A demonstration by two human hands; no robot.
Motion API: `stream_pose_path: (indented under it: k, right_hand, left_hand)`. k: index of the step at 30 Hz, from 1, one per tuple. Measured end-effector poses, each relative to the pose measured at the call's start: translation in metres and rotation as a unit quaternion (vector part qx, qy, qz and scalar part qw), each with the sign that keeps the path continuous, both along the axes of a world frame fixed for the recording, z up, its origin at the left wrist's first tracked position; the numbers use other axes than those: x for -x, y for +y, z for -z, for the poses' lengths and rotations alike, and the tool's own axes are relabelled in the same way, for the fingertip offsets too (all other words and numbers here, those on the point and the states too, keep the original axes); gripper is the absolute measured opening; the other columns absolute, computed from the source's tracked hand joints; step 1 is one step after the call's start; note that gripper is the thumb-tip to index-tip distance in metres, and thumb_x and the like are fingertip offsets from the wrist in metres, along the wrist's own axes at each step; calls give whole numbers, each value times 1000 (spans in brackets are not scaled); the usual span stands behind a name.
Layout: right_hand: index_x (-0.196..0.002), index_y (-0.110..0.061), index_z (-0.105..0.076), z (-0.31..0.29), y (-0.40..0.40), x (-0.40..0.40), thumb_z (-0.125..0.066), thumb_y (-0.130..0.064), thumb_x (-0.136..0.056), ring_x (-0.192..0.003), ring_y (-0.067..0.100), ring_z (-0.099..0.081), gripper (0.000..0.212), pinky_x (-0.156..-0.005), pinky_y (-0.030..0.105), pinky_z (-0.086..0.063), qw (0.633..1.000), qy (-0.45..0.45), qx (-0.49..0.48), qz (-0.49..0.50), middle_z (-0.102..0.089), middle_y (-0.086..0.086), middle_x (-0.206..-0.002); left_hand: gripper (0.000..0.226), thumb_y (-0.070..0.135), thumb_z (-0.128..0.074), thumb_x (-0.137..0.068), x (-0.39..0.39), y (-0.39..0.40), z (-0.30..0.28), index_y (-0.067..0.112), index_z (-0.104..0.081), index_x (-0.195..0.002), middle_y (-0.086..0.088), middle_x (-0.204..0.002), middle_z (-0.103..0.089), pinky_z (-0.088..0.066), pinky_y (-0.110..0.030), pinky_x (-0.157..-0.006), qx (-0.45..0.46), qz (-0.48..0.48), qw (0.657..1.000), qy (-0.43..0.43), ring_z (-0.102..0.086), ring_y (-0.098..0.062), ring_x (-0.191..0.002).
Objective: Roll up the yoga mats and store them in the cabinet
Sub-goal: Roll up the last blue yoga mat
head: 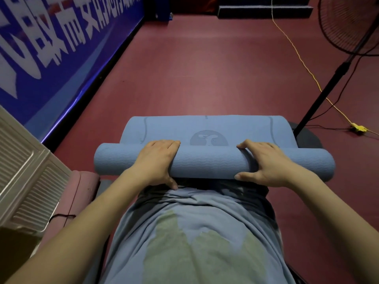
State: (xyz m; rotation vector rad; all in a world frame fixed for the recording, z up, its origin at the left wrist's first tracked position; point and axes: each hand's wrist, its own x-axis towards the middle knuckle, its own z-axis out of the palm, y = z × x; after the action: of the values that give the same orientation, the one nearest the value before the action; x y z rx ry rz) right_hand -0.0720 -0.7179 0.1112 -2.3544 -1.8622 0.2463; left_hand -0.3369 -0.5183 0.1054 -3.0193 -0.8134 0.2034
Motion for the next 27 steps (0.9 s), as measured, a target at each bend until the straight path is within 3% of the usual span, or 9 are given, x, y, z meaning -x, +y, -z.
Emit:
stream_pose_path:
  k: [3, 7, 9, 14, 17, 21, 27]
  right_hand:
    - [-136, -35, -36, -5, 7, 0, -74, -75, -66, -128, 20, -45, 89, -110, 38, -29, 1000, -2, 30, 2, -53, -7, -135]
    - [-141, -37, -31, -4, 16, -1, -78, -71, -63, -135, 21, -41, 97, -116, 47, -27, 998, -32, 59, 12, -50, -7, -142]
    - [-140, -37, -33, -9, 22, -3, -81, -69, -62, -130, 22, -45, 97, -112, 46, -30, 997, -35, 71, 14, -52, -7, -138]
    - [-136, -36, -32, -16, 37, 0, -90, -63, -49, -118, 25, -52, 108, -97, 42, -40, 989, -95, 114, 13, -56, -6, -128]
    - [-132, -35, -36, -14, 38, -3, -90, -57, -49, -107, 24, -56, 101, -82, 37, -36, 991, -90, 99, 18, -59, -6, -118]
    - [-123, -38, -40, -15, 26, -6, -83, -46, -49, -85, 17, -59, 86, -64, 33, -39, 995, -56, 79, 20, -62, -10, -99]
    - [-126, -37, -40, -28, 12, 3, -86, -43, -49, -87, 19, -59, 89, -70, 36, -51, 993, -19, 113, 33, -63, -8, -99]
  left_hand:
    - [127, 74, -88, -43, -4, 5, 2, 22, -36, -146, 4, -139, -53, -38, -36, -102, 5, -5, 1000, 10, -51, -22, -126]
    - [118, 75, -89, -38, -19, 15, -9, 27, -44, -136, 8, -127, -61, -40, -35, -81, 33, -26, 999, 26, -59, -22, -114]
    - [113, 74, -90, -37, -22, 22, -14, 30, -47, -132, 11, -123, -64, -40, -35, -75, 67, -33, 997, 23, -61, -21, -111]
    - [107, 73, -90, -40, -32, 32, -28, 34, -48, -130, 11, -123, -64, -47, -37, -85, 108, -46, 991, 63, -60, -21, -111]
    - [106, 74, -89, -40, -34, 33, -28, 34, -48, -129, 12, -120, -64, -49, -38, -84, 99, -41, 992, 68, -60, -20, -109]
    - [93, 70, -88, -39, -32, 30, -27, 34, -56, -118, 13, -103, -64, -46, -35, -71, 82, -20, 994, 71, -59, -18, -95]
    - [81, 74, -83, -33, -31, 23, -37, 31, -64, -99, 14, -84, -65, -55, -34, -69, 78, -2, 993, 93, -61, -15, -82]
